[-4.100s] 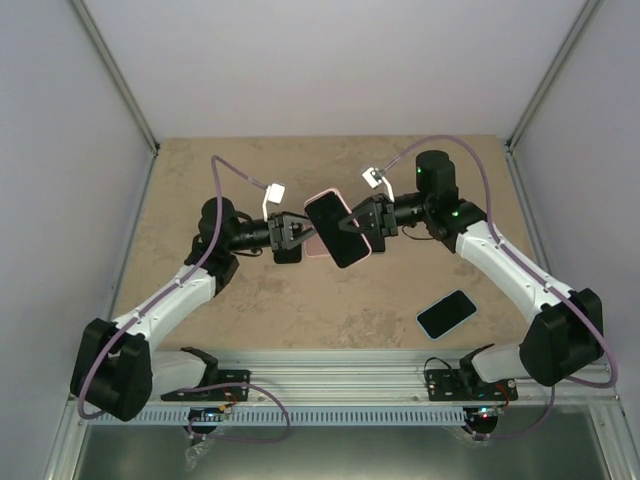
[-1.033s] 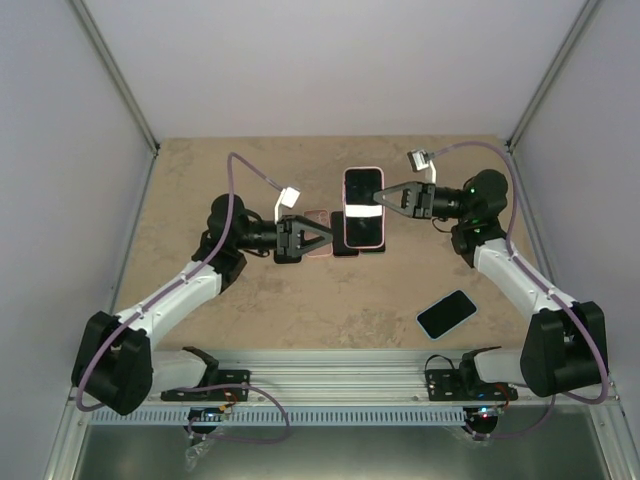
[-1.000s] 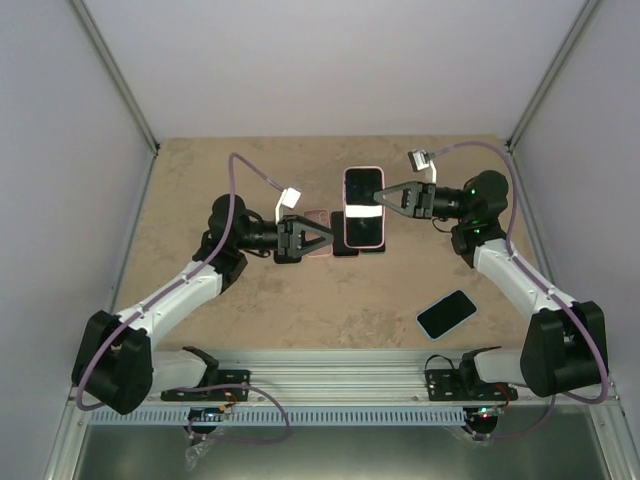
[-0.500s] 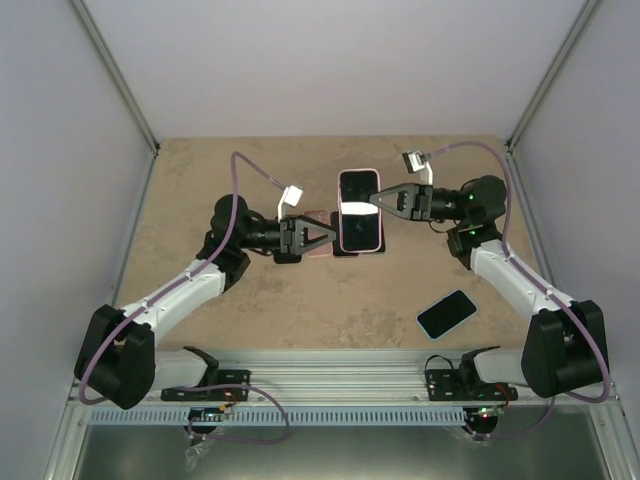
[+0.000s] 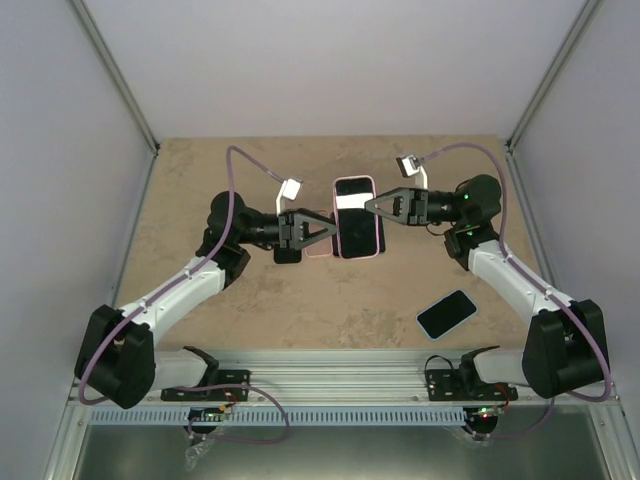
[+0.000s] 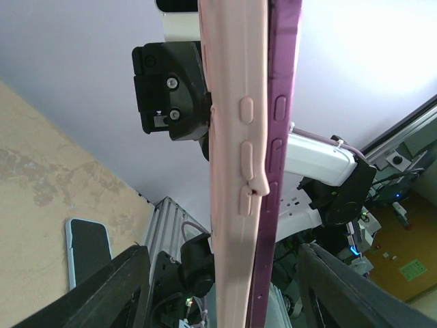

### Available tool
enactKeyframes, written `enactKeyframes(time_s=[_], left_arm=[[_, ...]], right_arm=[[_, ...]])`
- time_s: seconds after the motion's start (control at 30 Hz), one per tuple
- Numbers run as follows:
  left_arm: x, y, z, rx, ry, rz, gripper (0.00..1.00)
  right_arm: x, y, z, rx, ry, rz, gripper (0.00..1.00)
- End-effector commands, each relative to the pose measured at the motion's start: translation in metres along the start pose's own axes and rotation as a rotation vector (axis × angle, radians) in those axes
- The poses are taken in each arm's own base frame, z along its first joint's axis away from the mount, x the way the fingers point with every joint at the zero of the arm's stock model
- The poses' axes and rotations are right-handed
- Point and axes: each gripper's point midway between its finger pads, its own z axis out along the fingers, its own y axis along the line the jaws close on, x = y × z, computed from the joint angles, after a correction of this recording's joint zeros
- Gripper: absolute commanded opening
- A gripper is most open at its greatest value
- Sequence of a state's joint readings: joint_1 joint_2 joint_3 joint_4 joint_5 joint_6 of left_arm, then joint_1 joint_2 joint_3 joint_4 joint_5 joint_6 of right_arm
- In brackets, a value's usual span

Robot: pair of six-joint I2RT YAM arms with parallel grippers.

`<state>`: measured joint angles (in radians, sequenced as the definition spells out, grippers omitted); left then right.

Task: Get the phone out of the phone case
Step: Remove the phone case from the phone.

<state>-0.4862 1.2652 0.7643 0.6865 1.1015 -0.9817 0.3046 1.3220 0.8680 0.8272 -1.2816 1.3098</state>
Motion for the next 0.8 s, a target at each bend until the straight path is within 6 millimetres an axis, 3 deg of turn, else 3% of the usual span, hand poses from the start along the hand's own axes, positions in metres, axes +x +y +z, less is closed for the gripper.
enactKeyframes(time_s=[0.0, 0.63, 0.77], left_arm=[[-0.007, -0.008, 0.003, 0.022, -0.004, 0.053, 0.6], [-0.002, 0.031, -0.006, -0.082, -0.031, -0.037, 0.51], [-0.005, 0.026, -0.015, -0.048, -0.066, -0.038, 0.49]], right_arm=[[0.002, 0.01, 0.001, -0.011, 0.006, -0.062, 0.01], [0.014, 0.038, 0.008, -0.094, 0.065, -0.111, 0.01], [0.015, 0.039, 0.008, -0.098, 0.065, -0.107, 0.01]])
